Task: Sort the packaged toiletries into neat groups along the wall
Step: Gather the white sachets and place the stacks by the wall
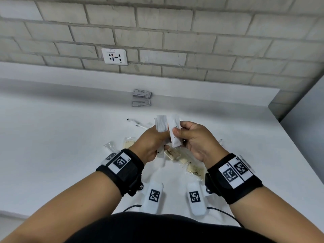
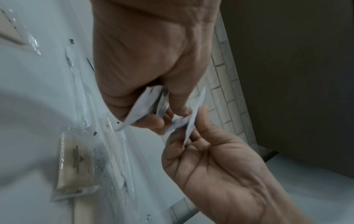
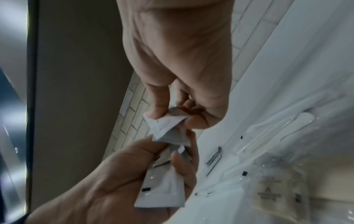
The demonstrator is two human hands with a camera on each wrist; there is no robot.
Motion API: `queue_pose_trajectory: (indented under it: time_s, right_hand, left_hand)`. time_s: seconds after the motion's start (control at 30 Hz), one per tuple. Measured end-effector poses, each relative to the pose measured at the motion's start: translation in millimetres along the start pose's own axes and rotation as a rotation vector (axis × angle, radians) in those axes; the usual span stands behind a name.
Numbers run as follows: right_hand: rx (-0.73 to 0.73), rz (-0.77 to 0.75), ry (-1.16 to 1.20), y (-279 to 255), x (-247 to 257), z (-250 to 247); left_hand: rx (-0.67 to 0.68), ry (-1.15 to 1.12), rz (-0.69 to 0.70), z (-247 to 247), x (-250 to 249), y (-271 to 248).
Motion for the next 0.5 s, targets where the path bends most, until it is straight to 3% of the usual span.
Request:
queue_pose_trajectory:
  time_s: [0.2,0.37,0.5]
  right_hand:
    - [-0.294,-0.169,-0.233,5,-11,-4]
    - [-0.255,-0.092,-0.070,8,-7,-17]
    - [-0.202,-0.046,-0.109,7,-7,-18]
  left_hand:
    - [-0.005,-0.246,-0.073,-7,6,-3]
    - [0.007,-0.180,-0.039,-11,6,-3]
    - [0.027,-0.153,-0.029,-10,6,1]
Point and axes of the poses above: each hand's wrist, its own y-axis towards the middle knuckle, its own z-axis out of the palm, x = y × z, the point moved 1 cm from there along y, towards the middle knuckle, and after that the axes turned 10 degrees about z, right-handed, at the moved point
